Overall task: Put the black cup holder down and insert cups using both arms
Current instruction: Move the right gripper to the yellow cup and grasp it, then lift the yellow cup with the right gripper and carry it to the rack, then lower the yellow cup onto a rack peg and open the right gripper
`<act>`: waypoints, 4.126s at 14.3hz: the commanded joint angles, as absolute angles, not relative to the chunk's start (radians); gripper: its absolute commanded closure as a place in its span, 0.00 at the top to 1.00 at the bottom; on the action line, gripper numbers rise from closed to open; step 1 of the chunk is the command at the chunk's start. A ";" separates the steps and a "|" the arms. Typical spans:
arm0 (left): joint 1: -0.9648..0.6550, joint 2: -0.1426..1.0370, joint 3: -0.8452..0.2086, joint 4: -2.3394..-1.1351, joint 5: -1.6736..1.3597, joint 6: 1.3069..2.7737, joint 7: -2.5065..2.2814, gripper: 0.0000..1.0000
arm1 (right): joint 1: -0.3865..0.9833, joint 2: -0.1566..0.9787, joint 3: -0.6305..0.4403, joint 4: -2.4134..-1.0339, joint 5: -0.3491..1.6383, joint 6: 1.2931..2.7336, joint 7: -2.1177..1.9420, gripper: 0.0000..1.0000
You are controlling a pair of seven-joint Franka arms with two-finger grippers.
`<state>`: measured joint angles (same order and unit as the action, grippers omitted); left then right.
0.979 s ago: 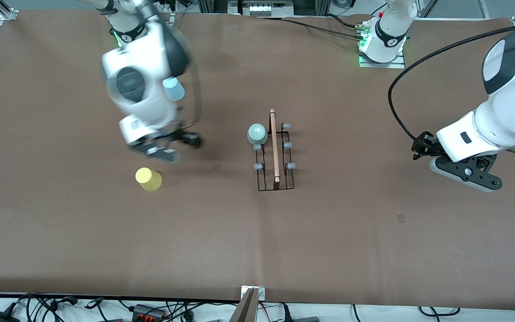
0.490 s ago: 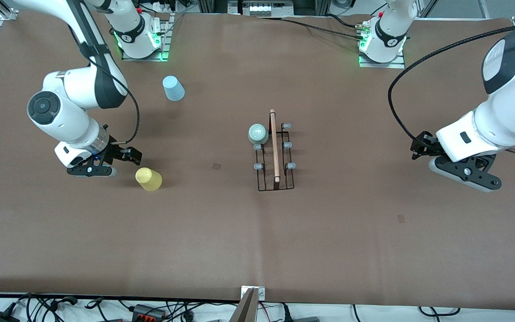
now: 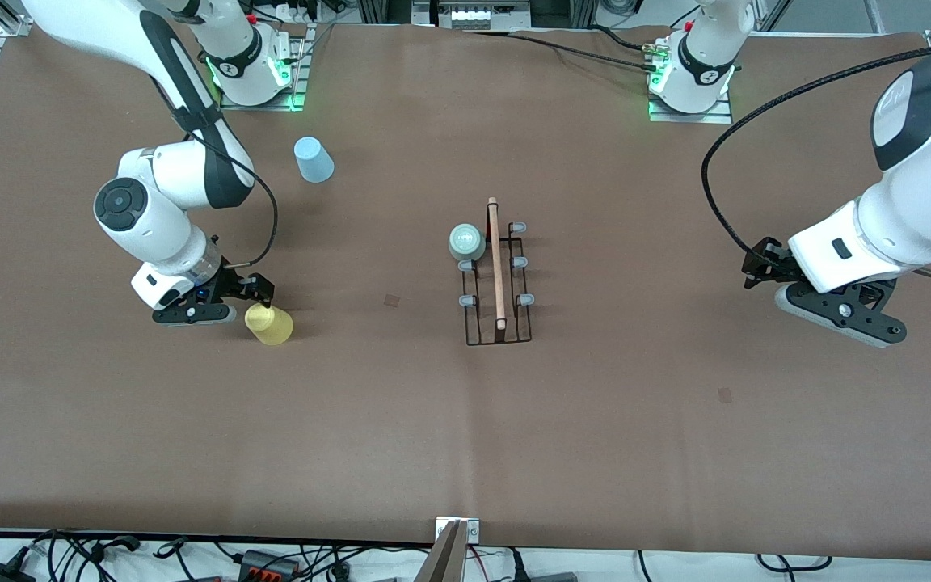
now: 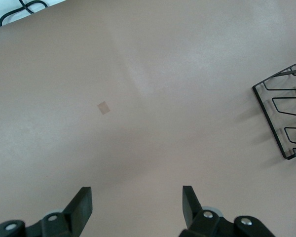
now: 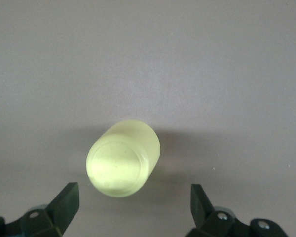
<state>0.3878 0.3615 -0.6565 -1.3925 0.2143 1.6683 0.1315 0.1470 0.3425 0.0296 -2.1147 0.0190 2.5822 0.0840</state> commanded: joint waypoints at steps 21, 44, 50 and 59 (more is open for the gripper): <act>0.390 0.368 -0.663 -1.379 0.198 1.664 0.127 0.82 | 0.172 0.376 0.034 -2.086 -0.015 2.673 0.018 0.18; 0.393 0.374 -0.660 -1.378 0.175 1.664 0.127 0.82 | 0.713 0.538 0.038 -1.514 -0.106 2.319 1.193 0.15; 0.393 0.374 -0.660 -1.379 0.175 1.664 0.127 0.82 | 0.721 0.571 0.038 -1.497 -0.109 2.393 1.180 0.15; 0.393 0.374 -0.660 -1.378 0.175 1.664 0.127 0.82 | 0.732 0.591 0.029 -1.497 -0.114 2.413 1.172 1.00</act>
<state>0.3892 0.3684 -0.6560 -1.3925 0.1935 1.6687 0.1288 0.7248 0.5936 0.0423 -1.5188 -0.1032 2.4239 1.1727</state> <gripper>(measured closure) 0.181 0.194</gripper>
